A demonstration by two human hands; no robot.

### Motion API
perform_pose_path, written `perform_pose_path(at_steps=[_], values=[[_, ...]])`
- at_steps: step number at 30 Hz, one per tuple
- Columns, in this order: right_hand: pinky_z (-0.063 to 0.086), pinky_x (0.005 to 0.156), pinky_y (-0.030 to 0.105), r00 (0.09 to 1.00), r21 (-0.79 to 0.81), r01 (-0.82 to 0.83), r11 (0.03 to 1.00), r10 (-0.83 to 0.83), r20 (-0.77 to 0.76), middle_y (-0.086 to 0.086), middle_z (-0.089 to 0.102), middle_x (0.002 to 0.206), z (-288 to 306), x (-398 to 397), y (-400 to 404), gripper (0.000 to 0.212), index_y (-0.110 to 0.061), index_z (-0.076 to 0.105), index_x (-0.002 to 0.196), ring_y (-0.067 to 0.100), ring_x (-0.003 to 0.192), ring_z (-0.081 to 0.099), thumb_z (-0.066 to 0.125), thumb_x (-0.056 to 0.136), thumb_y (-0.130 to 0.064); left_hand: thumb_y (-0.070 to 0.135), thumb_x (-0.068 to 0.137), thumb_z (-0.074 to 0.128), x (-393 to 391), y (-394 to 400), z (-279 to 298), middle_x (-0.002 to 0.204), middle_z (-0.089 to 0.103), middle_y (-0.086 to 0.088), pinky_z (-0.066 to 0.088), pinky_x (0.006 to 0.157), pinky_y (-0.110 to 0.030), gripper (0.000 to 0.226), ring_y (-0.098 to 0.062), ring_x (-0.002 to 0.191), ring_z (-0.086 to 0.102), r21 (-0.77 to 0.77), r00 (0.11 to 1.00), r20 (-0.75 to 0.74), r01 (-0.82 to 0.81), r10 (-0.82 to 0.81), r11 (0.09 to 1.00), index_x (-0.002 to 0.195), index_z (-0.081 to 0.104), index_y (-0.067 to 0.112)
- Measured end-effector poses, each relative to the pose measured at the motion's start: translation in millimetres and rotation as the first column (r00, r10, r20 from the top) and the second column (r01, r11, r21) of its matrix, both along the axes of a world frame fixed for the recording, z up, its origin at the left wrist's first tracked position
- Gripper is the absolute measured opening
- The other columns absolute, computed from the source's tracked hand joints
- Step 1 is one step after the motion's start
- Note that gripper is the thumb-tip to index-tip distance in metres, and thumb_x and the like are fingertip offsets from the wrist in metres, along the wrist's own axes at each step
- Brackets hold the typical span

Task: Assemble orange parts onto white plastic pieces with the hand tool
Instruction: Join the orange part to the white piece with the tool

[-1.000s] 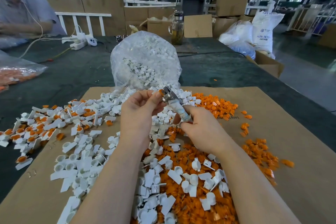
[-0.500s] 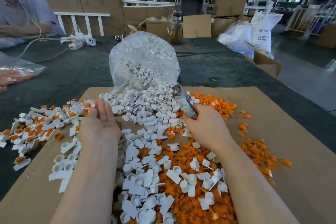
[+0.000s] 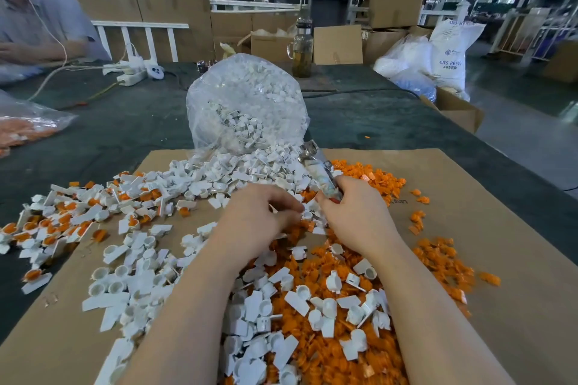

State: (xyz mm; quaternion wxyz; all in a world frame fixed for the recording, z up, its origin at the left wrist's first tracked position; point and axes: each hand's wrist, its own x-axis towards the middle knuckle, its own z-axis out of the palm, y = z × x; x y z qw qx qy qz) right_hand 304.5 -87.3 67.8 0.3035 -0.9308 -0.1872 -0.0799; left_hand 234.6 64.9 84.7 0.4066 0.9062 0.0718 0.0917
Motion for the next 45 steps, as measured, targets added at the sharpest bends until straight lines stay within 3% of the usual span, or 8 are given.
perform_pose_path(at_steps=[4, 10, 16, 20, 28, 33, 36, 45], values=[[0.027, 0.046, 0.015, 1.000, -0.003, -0.001, 1.000, 0.001, 0.000, -0.013, 0.051, 0.068, 0.4, 0.0, 0.0, 0.010, -0.029, 0.053, 0.086, 0.003, 0.058, 0.050, 0.054, 0.095, -0.033, 0.024, 0.089, 0.072, 7.1, -3.3, -8.2, 0.080, 0.055, 0.021, 0.033, 0.056, -0.005, 0.015, 0.002, 0.070, 0.050, 0.295, 0.987, -0.107, 0.147, -0.120, 0.944, 0.098, 0.076, 0.035], [0.027, 0.047, 0.015, 1.000, 0.003, -0.012, 1.000, 0.012, -0.008, -0.014, 0.049, 0.068, 0.5, -1.1, -0.3, 0.010, -0.027, 0.054, 0.089, 0.002, 0.058, 0.048, 0.054, 0.096, -0.034, 0.021, 0.090, 0.069, 5.7, 2.0, -14.4, 0.087, 0.054, 0.014, 0.036, 0.062, -0.010, 0.015, -0.004, 0.080, 0.053, 0.383, 0.981, -0.097, 0.190, -0.165, 0.904, 0.102, 0.074, 0.030], [0.037, 0.050, 0.016, 0.994, 0.186, -0.046, 0.981, 0.064, -0.091, -0.006, 0.059, 0.067, 5.3, -4.4, -0.4, 0.019, -0.019, 0.063, 0.084, 0.007, 0.059, 0.055, 0.058, 0.095, -0.034, 0.027, 0.083, 0.078, 7.1, 0.9, -11.2, 0.080, 0.069, 0.007, 0.049, 0.059, -0.017, 0.012, -0.002, 0.069, 0.064, -0.099, 0.998, 0.039, -0.041, 0.045, 0.994, 0.083, 0.065, 0.027], [0.041, 0.050, 0.007, 0.967, 0.418, -0.132, 0.899, 0.209, -0.144, -0.010, 0.066, 0.065, 11.8, -10.8, -0.4, 0.010, -0.022, 0.067, 0.086, -0.005, 0.059, 0.061, 0.062, 0.093, -0.027, 0.018, 0.068, 0.087, 3.5, -0.5, -3.3, 0.068, 0.069, 0.005, 0.050, 0.057, -0.014, 0.019, -0.001, 0.060, 0.064, -0.595, 0.998, 0.021, -0.028, 0.051, 0.804, 0.080, 0.073, 0.018], [0.047, 0.068, 0.011, 0.935, 0.543, -0.185, 0.819, 0.317, -0.161, -0.006, 0.072, 0.084, 17.1, -12.9, -2.0, 0.004, -0.026, 0.072, 0.086, 0.002, 0.081, 0.066, 0.070, 0.087, -0.023, 0.020, 0.053, 0.085, 2.6, -1.1, -0.5, 0.082, 0.077, -0.007, 0.057, 0.065, -0.020, 0.017, -0.016, 0.076, 0.074, -0.746, 0.990, 0.116, 0.033, 0.081, 0.665, 0.069, 0.078, 0.022], [0.043, 0.062, 0.012, 0.953, 0.520, -0.165, 0.838, 0.272, -0.135, -0.007, 0.066, 0.072, 15.5, -12.4, 0.2, 0.012, -0.025, 0.069, 0.076, 0.000, 0.068, 0.060, 0.070, 0.086, -0.019, 0.019, 0.068, 0.087, 0.7, 2.5, 2.7, 0.080, 0.076, -0.001, 0.049, 0.057, -0.009, 0.020, -0.004, 0.067, 0.069, -0.536, 0.995, 0.090, 0.012, 0.043, 0.844, 0.084, 0.076, 0.023], [0.043, 0.063, 0.018, 0.970, 0.533, -0.108, 0.839, 0.206, -0.127, -0.002, 0.069, 0.078, 12.8, -10.7, 0.7, 0.012, -0.025, 0.068, 0.077, 0.004, 0.069, 0.060, 0.067, 0.088, -0.020, 0.028, 0.075, 0.084, -1.7, 10.1, 2.5, 0.078, 0.075, 0.008, 0.047, 0.054, -0.011, 0.023, 0.001, 0.064, 0.066, -0.226, 0.994, -0.063, 0.078, -0.094, 0.971, 0.093, 0.070, 0.028], [0.039, 0.051, 0.010, 0.989, 0.552, -0.059, 0.832, 0.125, -0.084, -0.014, 0.056, 0.060, 6.7, -4.5, -0.6, 0.006, -0.021, 0.064, 0.083, -0.004, 0.055, 0.049, 0.066, 0.088, -0.018, 0.034, 0.081, 0.079, -1.3, 9.6, -5.3, 0.090, 0.068, 0.017, 0.044, 0.066, -0.012, 0.012, 0.007, 0.076, 0.058, 0.103, 0.917, -0.253, 0.343, -0.309, 0.934, 0.092, 0.076, 0.033]])
